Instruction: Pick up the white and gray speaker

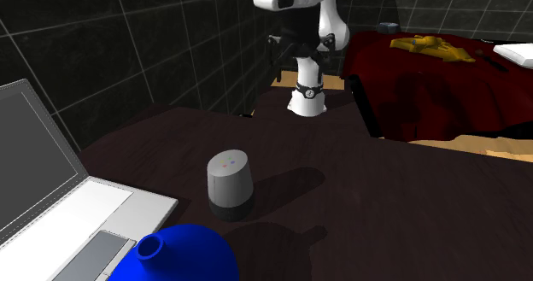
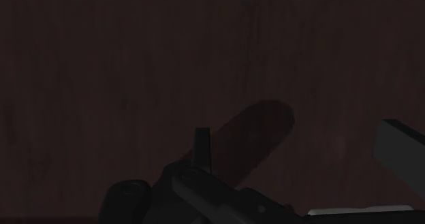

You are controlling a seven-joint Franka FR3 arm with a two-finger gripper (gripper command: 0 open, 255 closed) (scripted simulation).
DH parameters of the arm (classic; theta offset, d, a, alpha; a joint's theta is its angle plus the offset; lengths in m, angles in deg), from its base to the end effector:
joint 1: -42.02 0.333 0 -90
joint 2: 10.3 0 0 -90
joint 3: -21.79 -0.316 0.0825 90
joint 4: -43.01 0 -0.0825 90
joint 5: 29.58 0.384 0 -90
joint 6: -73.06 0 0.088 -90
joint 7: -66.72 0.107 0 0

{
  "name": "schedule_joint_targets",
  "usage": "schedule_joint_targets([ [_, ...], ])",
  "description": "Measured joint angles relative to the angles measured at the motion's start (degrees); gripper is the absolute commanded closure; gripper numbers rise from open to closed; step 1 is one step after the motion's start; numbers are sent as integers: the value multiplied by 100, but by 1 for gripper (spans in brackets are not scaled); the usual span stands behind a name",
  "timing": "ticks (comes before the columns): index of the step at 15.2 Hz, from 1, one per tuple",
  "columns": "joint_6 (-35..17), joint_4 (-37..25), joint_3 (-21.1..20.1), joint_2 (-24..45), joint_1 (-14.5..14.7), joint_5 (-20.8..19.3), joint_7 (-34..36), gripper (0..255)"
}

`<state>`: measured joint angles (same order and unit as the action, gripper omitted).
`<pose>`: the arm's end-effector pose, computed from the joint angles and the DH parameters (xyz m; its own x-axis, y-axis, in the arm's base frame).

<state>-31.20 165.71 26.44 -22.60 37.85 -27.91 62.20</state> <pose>0.4726 -0.0727 0.4867 0.9915 -0.0777 -0.1040 -0.0835 -0.9951 -0.0529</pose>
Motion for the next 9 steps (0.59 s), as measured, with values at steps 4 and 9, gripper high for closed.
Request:
schedule_joint_targets([
  [4, -281, -555, 132, 761, -105, 35, -51, 0],
  [9, -474, -1477, 263, 1790, -234, 143, -89, 0],
])
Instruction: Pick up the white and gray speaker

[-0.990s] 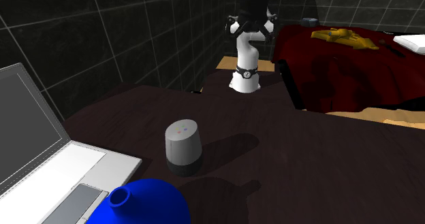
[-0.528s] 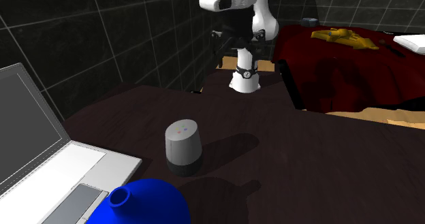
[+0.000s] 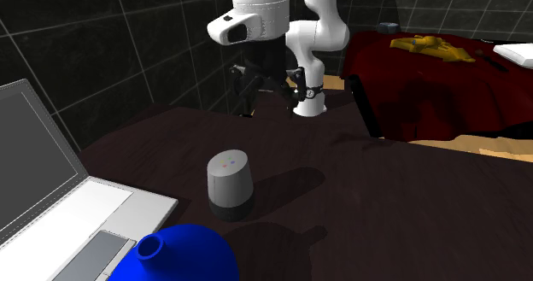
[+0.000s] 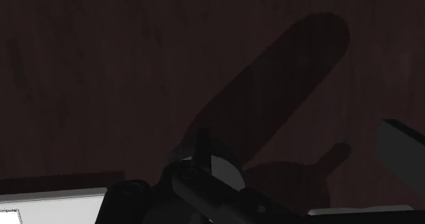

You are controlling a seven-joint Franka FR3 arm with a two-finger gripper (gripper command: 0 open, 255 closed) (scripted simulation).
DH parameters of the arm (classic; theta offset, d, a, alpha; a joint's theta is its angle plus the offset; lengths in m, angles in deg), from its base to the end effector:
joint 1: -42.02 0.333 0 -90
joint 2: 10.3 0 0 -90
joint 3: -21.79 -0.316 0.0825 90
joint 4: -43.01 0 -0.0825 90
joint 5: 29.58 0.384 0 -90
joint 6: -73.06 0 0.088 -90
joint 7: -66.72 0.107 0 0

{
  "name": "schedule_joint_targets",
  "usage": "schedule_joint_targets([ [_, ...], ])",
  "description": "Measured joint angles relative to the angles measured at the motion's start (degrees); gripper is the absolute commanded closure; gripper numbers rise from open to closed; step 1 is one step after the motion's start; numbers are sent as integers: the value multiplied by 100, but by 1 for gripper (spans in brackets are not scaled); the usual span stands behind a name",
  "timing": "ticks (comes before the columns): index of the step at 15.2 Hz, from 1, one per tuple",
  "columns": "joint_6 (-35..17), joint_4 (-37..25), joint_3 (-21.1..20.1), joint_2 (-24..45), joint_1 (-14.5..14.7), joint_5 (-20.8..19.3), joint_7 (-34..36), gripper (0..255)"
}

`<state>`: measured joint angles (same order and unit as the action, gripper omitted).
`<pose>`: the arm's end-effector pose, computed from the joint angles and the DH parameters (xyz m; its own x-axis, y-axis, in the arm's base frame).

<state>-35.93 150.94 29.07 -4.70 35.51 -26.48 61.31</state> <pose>0.5619 -0.1320 0.4486 0.9838 -0.1629 -0.0747 -0.1665 -0.9850 -0.0445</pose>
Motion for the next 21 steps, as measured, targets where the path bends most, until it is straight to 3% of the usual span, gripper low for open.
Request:
schedule_joint_targets([
  [7, 70, -1659, 138, 1476, -265, 225, -56, 0],
  [16, -408, -1518, 143, 1803, -317, 290, -109, 0],
  [17, -418, -1511, 143, 1805, -317, 291, -111, 255],
  [21, -425, -1504, 143, 1793, -314, 290, -107, 255],
])
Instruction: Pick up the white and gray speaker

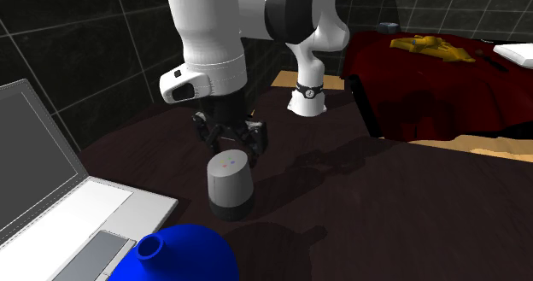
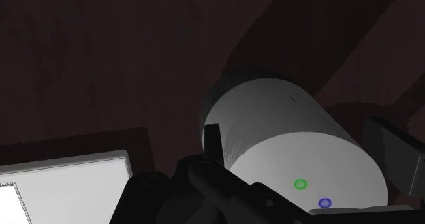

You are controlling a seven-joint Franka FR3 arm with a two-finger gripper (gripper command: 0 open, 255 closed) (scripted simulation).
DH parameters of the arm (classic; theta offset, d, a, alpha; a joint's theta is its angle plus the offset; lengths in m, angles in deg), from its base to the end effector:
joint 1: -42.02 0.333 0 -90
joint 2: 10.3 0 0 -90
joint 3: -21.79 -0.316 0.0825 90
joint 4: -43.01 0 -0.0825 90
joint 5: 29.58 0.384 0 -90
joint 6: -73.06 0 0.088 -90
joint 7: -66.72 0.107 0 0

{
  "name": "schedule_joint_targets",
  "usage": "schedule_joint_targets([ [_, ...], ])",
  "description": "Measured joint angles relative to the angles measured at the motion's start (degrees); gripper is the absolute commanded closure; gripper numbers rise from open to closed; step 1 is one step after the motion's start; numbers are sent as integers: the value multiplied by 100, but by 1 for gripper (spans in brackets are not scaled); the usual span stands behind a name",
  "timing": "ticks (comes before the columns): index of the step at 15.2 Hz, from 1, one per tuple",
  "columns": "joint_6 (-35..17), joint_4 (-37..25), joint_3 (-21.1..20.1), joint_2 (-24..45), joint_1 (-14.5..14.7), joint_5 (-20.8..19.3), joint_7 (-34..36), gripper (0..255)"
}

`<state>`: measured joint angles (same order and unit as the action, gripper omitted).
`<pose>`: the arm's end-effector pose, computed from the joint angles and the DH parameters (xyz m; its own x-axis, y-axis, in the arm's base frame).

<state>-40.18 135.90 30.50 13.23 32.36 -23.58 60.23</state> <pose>0.6359 -0.1922 0.3837 0.9705 -0.2367 -0.0465 -0.2386 -0.9703 -0.0390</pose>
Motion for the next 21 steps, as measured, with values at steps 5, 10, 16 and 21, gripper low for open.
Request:
schedule_joint_targets([
  [5, 0, -3, -1, 0, 1, 0, 2, 255],
  [10, 197, -139, 4, -45, 3, -14, 19, 255],
  [16, 592, -428, 16, -153, -1, -41, 44, 255],
  [21, 954, -744, 23, -201, -9, -56, 66, 255],
])
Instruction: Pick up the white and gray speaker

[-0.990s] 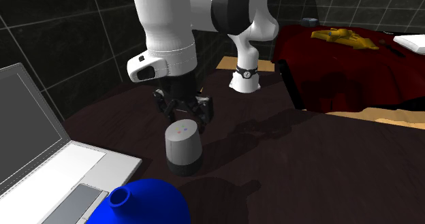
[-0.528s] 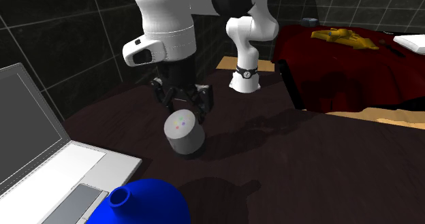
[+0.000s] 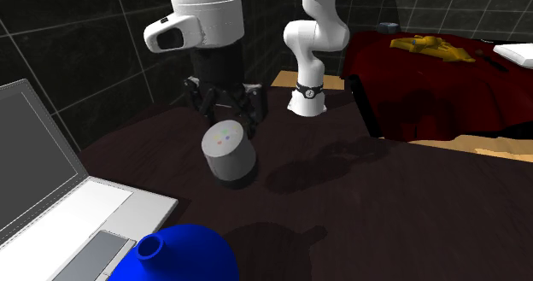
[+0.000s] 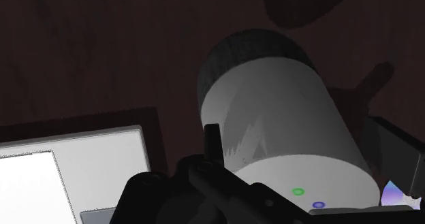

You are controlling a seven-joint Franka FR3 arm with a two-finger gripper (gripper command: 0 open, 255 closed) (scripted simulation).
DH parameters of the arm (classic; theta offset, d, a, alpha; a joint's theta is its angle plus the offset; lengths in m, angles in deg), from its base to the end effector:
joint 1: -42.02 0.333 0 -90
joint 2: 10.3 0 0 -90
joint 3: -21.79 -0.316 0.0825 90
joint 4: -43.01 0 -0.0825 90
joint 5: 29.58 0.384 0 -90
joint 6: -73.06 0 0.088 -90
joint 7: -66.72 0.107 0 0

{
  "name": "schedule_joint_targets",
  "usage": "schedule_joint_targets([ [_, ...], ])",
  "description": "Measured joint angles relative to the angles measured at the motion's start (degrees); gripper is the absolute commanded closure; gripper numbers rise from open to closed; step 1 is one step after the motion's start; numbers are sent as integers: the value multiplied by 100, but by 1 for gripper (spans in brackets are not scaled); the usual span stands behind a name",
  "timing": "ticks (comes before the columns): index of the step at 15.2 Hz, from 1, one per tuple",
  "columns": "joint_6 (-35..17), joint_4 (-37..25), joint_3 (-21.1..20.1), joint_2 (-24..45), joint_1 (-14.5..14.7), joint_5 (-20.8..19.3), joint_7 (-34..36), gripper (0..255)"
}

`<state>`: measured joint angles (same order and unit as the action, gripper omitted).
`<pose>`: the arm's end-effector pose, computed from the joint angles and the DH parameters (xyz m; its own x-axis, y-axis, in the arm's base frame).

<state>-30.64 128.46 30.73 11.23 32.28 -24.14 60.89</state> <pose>0.6372 -0.1923 0.4541 0.9704 -0.2365 -0.0490 -0.2384 -0.9704 -0.0390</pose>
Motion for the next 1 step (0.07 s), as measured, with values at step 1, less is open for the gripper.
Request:
schedule_joint_targets([
  [1, 43, -23, 2, -20, -1, -3, 0, 255],
])
